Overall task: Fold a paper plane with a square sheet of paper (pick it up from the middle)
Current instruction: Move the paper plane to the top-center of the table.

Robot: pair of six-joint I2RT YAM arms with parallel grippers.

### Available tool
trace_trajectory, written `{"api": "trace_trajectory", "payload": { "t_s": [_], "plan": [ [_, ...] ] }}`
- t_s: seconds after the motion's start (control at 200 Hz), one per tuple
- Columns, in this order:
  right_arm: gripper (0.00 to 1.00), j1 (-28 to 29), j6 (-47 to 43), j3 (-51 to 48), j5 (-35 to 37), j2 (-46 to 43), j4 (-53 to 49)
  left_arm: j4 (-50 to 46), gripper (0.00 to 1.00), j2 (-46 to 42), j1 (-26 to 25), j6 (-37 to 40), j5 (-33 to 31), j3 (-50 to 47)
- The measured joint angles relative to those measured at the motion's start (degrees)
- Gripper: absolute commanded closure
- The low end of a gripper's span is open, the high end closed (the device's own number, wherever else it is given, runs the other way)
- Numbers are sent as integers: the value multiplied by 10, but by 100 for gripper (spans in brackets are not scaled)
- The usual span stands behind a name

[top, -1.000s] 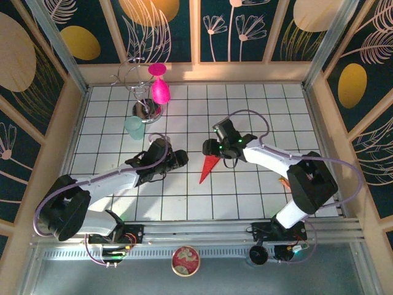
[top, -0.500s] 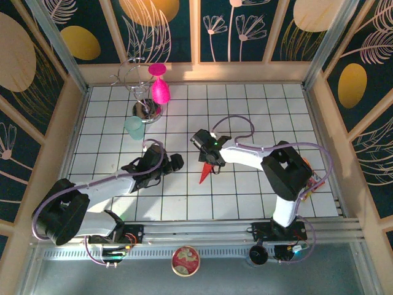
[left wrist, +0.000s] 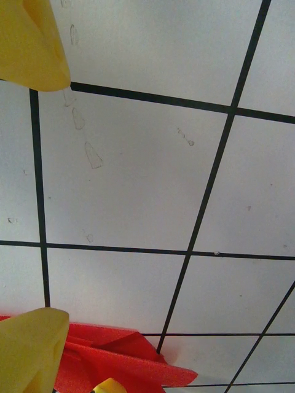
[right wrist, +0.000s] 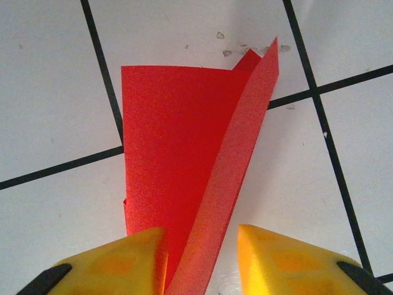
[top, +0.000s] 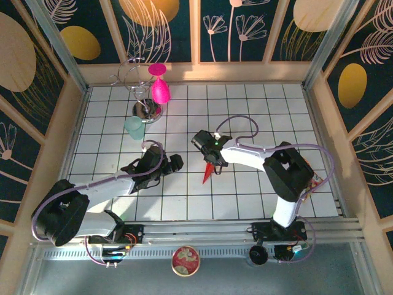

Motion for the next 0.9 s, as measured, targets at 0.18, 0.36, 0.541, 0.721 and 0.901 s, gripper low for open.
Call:
{"api": "trace_trajectory", "payload": {
  "t_s": [0.18,0.36,0.541,0.721,0.901],
  "plan": [
    [83,0,6,-1,3,-1,0,0,9,0,0,0,0,0],
    [97,0,4,-6,4,-5,3,0,9,-2,2,-1,-4,0],
    [99,0,-51,-14,-4,-46,37,0,9,-34,16,-10,-8,-11],
    [99,-8,-116,-31,-63,-99,133,10,9,-54,30,-23,-6,-23],
    [99,-62,-160,-121,-240,-132,312,39,8,-99,46,-56,0,-61]
  ]
}}
